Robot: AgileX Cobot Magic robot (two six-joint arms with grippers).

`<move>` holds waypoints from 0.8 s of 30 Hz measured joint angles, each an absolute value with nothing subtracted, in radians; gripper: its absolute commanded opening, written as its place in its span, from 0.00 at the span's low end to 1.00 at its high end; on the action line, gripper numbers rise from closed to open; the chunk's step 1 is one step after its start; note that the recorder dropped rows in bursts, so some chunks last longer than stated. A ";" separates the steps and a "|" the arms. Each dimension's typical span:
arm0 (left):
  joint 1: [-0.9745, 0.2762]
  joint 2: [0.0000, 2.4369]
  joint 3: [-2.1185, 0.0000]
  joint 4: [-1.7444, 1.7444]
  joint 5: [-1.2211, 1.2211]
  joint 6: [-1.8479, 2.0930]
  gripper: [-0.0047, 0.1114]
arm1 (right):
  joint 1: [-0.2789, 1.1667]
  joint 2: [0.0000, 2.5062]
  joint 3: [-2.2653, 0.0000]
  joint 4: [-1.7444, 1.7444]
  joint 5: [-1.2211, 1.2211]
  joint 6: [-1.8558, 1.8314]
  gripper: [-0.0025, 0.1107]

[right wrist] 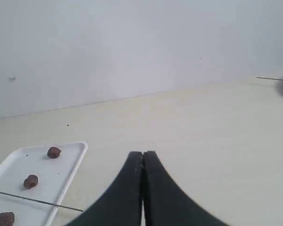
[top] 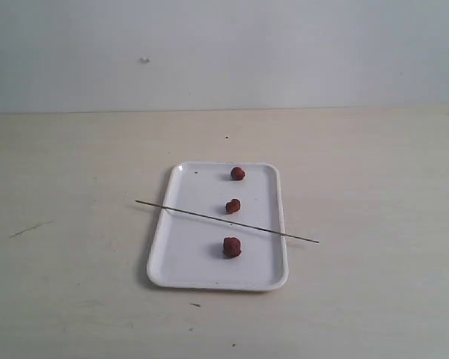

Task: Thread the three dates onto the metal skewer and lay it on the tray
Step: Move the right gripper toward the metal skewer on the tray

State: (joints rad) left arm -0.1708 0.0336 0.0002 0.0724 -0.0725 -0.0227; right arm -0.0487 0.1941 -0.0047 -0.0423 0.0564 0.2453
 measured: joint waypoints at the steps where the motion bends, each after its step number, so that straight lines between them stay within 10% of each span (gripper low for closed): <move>1: -0.171 0.034 0.000 0.072 -0.072 -0.023 0.04 | -0.049 0.194 -0.005 -0.042 0.056 0.245 0.02; 24: -0.171 0.034 0.000 0.072 -0.072 -0.023 0.04 | -0.049 0.194 -0.005 0.077 -0.221 0.448 0.02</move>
State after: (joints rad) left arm -0.1708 0.0336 0.0002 0.0724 -0.0725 -0.0227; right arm -0.0487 0.1941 -0.0047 0.0769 -0.2211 0.4482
